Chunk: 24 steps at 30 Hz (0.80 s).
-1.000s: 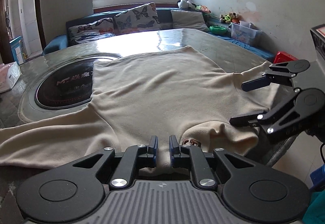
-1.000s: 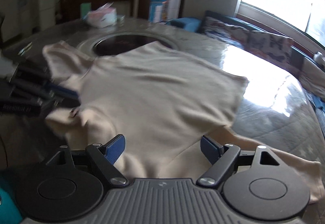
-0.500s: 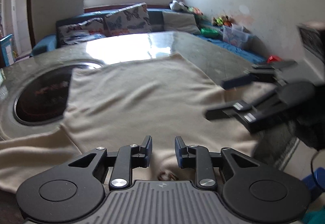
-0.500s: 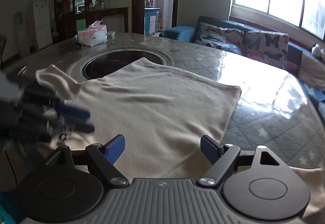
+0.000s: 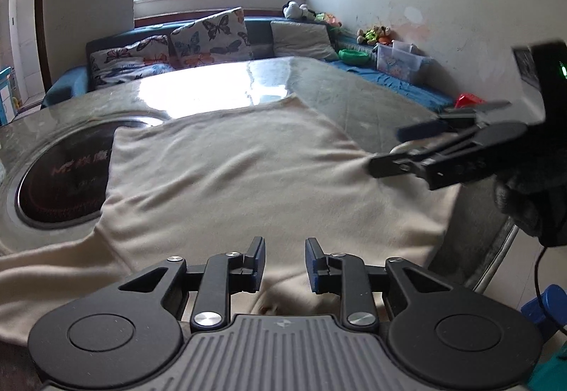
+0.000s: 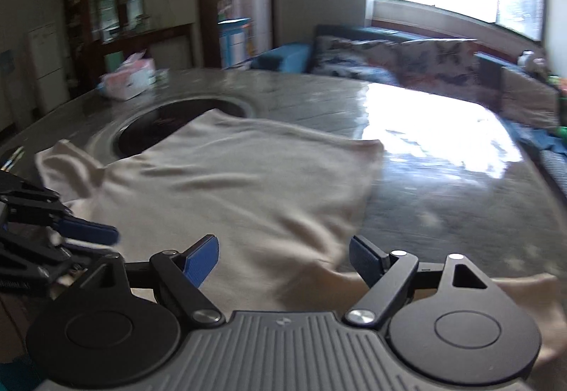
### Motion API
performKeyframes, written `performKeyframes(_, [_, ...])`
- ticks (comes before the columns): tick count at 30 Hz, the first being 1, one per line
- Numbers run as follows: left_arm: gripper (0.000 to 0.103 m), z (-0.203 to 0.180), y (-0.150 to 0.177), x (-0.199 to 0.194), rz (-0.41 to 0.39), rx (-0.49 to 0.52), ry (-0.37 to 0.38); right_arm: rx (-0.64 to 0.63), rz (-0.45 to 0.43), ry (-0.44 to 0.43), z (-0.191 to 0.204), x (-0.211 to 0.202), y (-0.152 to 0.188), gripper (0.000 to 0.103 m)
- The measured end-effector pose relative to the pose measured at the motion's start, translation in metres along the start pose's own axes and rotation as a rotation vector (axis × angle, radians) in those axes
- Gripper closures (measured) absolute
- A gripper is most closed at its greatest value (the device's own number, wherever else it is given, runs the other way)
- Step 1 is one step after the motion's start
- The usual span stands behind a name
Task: Fold clothes
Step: 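Grasp the sleeve with the right gripper and lift it toward the body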
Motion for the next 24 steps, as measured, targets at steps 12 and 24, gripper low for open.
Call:
performKeyframes(12, [0.075, -0.034, -0.010, 0.014, 0.010, 0.052, 0.040, 0.368, 0.024, 0.324, -0.139, -0.030, 0.070, 0.027])
performKeyframes(24, [0.065, -0.038, -0.012, 0.016, 0.020, 0.051, 0.003, 0.482, -0.004, 0.322, -0.164, -0.020, 0.076, 0.072])
Point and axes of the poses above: each gripper's, at about its wrist camera, not at the fingertips, and x roughly the way its jaws point, z to its left, y to its underside, the point moved 4 cm from there along x, roughly the way its jaws point, and after that the axes turned 15 degrees about z, right-handed, at the moved point
